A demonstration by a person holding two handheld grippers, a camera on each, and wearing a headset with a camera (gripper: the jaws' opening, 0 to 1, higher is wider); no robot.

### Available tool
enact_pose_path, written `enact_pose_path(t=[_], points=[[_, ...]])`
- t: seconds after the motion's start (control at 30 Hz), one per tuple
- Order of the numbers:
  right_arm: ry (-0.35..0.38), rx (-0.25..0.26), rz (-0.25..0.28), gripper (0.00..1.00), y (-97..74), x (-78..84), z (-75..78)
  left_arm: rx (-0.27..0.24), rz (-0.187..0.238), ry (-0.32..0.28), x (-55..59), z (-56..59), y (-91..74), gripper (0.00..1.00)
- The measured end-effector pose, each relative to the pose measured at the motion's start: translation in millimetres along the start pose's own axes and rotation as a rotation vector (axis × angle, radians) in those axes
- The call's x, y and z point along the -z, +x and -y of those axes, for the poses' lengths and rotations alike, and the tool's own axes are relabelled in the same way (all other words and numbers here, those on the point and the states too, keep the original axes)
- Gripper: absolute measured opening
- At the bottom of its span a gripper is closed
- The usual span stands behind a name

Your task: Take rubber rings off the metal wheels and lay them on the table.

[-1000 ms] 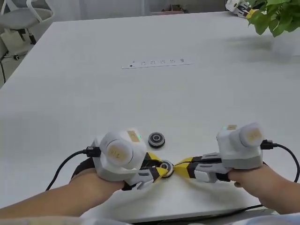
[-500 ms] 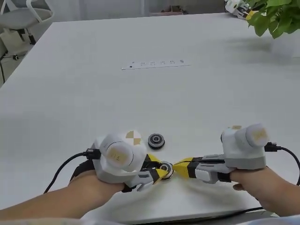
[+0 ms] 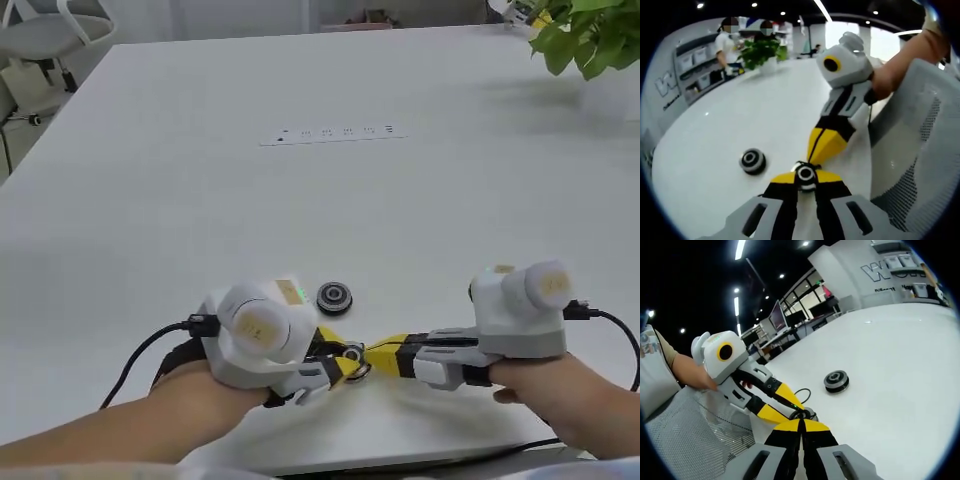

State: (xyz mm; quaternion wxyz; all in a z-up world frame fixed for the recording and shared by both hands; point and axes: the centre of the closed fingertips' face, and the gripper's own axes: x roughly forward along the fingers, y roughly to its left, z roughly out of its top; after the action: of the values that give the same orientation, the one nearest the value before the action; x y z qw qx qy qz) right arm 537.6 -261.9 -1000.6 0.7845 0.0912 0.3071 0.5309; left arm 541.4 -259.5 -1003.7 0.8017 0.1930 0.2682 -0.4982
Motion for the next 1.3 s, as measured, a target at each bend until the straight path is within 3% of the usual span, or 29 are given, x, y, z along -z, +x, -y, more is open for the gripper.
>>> enact_pose_path(t=[0.13, 0.2, 0.23, 0.27, 0.5, 0.87, 0.97, 1.3], points=[[0.004, -0.012, 0.008, 0.0, 0.2, -1.1, -2.1, 0.005, 0.001, -0.001, -0.2, 0.3, 0.4, 0.13], [-0.004, -0.081, 0.015, 0.0, 2.8, -4.0, -16.1, 0.006, 0.001, 0.002, -0.7, 0.8, 0.9, 0.13], [-0.033, -0.055, 0.047, 0.0, 3.8, -10.9, -13.2, 0.007, 0.0, 0.0, 0.0, 1.0, 1.0, 0.13], [-0.021, -0.061, 0.014, 0.0, 2.4, -5.4, -16.2, 0.008, 0.0, -0.002, 0.4, 0.9, 1.0, 0.13], [-0.013, -0.026, 0.018, 0.0, -0.3, -0.5, -5.1, 0.006, 0.003, 0.001, 0.8, 0.5, 1.7, 0.13], [0.011, -0.031, 0.046, 0.0, -3.2, -8.8, -4.7, 0.039, 0.0, 0.014, 0.4, 1.1, -1.0, 0.14], [0.013, -0.037, 0.052, 0.0, -4.6, -11.7, -6.4, 0.063, 0.004, 0.006, -2.2, 1.5, -6.6, 0.14], [0.003, -0.061, 0.049, 0.0, -5.6, -19.7, -13.4, 0.061, 0.031, 0.013, -7.9, -4.5, -40.2, 0.21]])
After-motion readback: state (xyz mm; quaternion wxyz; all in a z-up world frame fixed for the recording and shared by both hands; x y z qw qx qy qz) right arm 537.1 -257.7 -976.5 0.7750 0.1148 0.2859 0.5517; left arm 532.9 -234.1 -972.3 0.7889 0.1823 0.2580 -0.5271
